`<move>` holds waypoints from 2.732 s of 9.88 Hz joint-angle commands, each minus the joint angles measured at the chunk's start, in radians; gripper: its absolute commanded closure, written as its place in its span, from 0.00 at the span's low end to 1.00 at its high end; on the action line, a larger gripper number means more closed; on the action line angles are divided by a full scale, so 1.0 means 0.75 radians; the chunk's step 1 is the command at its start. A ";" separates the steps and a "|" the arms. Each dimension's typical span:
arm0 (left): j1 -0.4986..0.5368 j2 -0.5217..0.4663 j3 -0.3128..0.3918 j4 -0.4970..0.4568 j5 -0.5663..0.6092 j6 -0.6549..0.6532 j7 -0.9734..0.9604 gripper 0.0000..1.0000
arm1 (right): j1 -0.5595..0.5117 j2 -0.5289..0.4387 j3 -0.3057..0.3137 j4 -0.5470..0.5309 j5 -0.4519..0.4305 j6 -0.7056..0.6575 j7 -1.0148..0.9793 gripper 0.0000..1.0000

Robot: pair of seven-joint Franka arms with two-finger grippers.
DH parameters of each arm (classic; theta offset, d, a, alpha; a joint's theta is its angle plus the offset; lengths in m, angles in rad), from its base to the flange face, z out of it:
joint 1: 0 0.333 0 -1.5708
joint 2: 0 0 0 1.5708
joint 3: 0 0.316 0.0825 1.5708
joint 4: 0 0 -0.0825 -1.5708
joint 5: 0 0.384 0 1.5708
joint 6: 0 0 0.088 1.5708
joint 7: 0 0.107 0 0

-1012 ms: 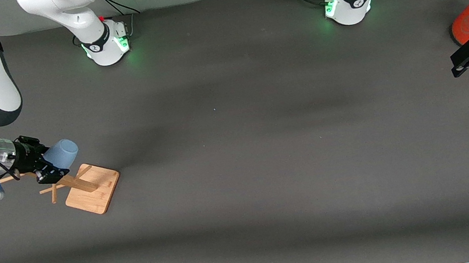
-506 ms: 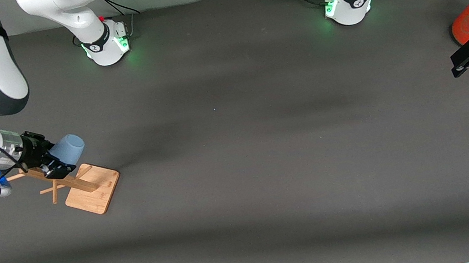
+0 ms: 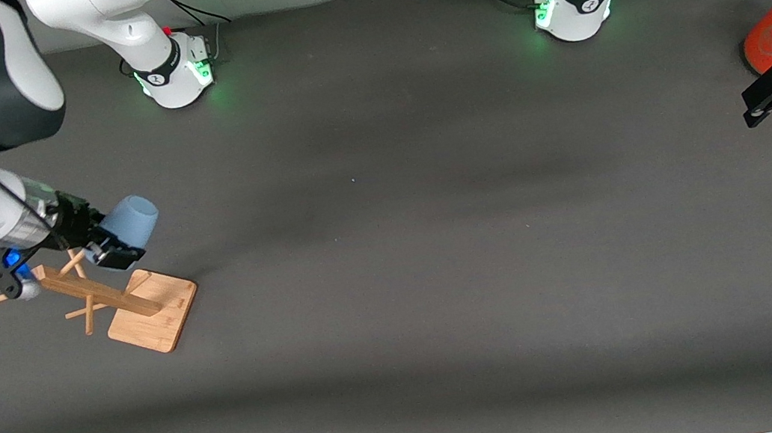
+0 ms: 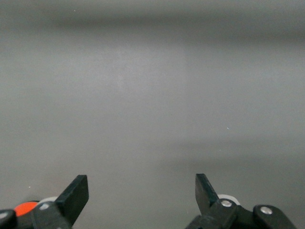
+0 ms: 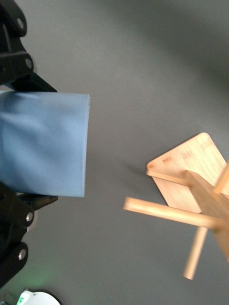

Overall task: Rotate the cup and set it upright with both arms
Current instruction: 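Carry the blue cup with the right gripper to the table middle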

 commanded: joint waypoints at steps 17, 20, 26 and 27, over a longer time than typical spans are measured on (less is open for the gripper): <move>0.105 0.077 0.017 0.008 -0.010 -0.006 -0.020 0.00 | 1.039 0.864 -0.020 0.419 -0.205 0.605 1.721 0.53; 0.144 0.091 0.017 0.008 -0.051 -0.012 -0.020 0.00 | 1.067 0.971 -0.022 0.424 -0.253 0.701 1.857 0.53; 0.140 0.099 0.013 0.002 -0.058 -0.024 -0.032 0.00 | 1.065 1.063 -0.024 0.424 -0.260 0.750 1.976 0.42; 0.138 0.103 0.013 -0.002 -0.058 -0.028 -0.032 0.00 | 1.065 1.065 -0.024 0.424 -0.257 0.750 1.976 0.13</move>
